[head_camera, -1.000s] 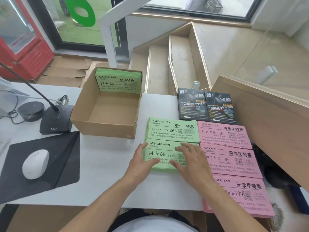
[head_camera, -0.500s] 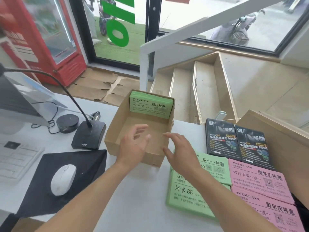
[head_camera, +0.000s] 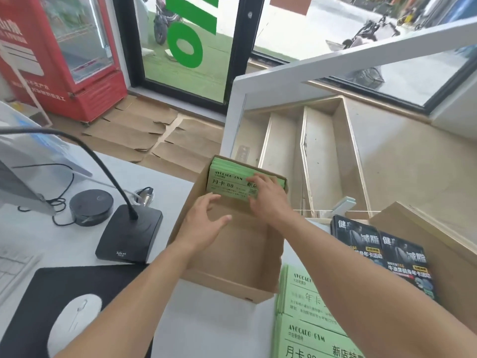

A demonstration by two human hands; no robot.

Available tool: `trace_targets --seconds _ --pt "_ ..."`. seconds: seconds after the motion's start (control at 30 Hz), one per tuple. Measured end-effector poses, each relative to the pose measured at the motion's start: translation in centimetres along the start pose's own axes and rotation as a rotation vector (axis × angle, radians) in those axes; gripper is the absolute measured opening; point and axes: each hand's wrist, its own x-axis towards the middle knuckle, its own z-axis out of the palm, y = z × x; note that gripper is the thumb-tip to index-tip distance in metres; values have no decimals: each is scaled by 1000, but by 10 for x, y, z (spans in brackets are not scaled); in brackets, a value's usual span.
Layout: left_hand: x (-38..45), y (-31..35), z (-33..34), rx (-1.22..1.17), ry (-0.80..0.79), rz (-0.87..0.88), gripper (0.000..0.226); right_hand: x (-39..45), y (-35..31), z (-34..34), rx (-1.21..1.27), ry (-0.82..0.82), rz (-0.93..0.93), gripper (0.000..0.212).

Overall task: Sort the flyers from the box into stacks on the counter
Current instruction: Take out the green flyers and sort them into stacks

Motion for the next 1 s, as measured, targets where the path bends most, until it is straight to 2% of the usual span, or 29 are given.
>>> trace_targets --seconds 0.17,0.37,0.47,0.53,0.63,0.7,0.77,0.87,1.0 --pt "2 -2 3 -33 -15 5 63 7 11 17 -120 -30 -23 61" --pt "3 -2 5 -53 -27 -8 70 -2 19 32 -146 31 -79 61" --pt "3 -1 5 -54 -37 -12 73 -1 21 36 -219 198 -132 53" --pt "4 0 4 -57 -45 -19 74 2 18 34 -215 270 -98 40" --pt "3 0 5 -54 -52 -24 76 10 13 31 -127 158 8 29" --pt "3 2 5 -53 -48 -30 76 12 10 28 -149 47 19 42" --pt "3 3 4 -65 -26 -34 76 10 7 24 -182 7 3 57" --pt "2 6 1 -109 64 -15 75 0 2 13 34 44 51 54" --pt "2 12 -4 -218 179 -9 71 -46 -7 -17 735 63 145 36"
